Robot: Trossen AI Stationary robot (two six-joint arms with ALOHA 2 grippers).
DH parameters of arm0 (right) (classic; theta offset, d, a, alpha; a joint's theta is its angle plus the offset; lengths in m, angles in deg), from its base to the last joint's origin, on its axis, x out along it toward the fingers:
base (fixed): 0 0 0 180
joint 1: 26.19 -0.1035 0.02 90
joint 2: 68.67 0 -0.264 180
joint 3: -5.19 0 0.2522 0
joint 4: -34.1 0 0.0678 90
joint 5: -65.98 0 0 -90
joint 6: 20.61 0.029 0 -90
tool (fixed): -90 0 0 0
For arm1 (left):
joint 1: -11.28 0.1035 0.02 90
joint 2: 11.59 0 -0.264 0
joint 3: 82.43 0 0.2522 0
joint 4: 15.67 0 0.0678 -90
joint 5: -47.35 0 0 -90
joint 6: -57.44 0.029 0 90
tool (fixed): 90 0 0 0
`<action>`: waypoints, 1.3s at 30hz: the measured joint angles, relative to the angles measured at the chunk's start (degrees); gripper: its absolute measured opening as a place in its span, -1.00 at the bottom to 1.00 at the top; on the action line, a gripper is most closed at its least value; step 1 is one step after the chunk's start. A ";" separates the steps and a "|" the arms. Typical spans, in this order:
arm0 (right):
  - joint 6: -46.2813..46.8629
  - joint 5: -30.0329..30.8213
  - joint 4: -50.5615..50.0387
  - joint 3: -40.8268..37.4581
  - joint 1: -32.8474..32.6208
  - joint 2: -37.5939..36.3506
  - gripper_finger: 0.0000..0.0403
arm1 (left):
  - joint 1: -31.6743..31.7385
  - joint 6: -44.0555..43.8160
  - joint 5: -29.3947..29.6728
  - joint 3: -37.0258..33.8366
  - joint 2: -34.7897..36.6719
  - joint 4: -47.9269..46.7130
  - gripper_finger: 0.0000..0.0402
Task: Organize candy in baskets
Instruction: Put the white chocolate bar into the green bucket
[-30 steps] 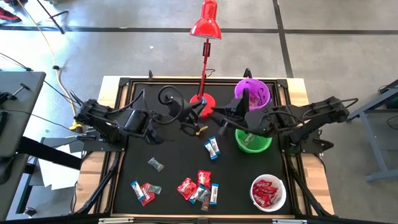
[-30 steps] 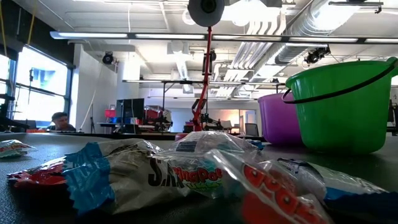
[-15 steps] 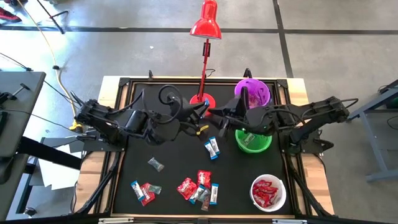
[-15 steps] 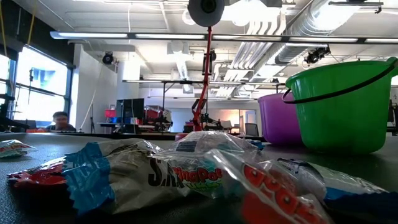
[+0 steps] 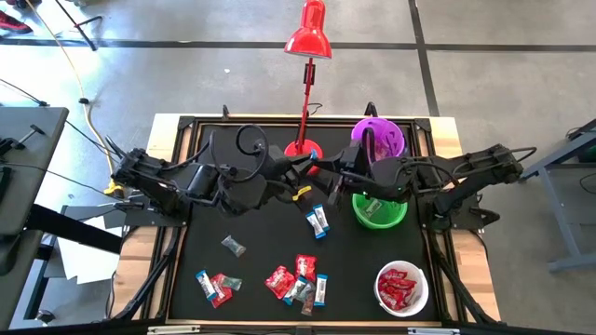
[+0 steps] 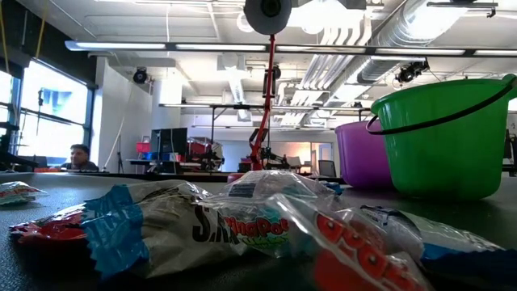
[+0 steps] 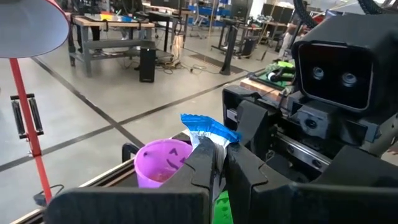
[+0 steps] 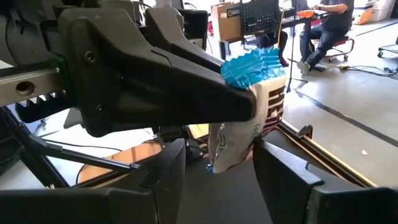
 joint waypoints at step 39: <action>3.05 1.39 -1.24 0.00 0.00 0.11 -0.74 | -1.03 6.48 -3.13 0.00 0.00 1.65 -0.96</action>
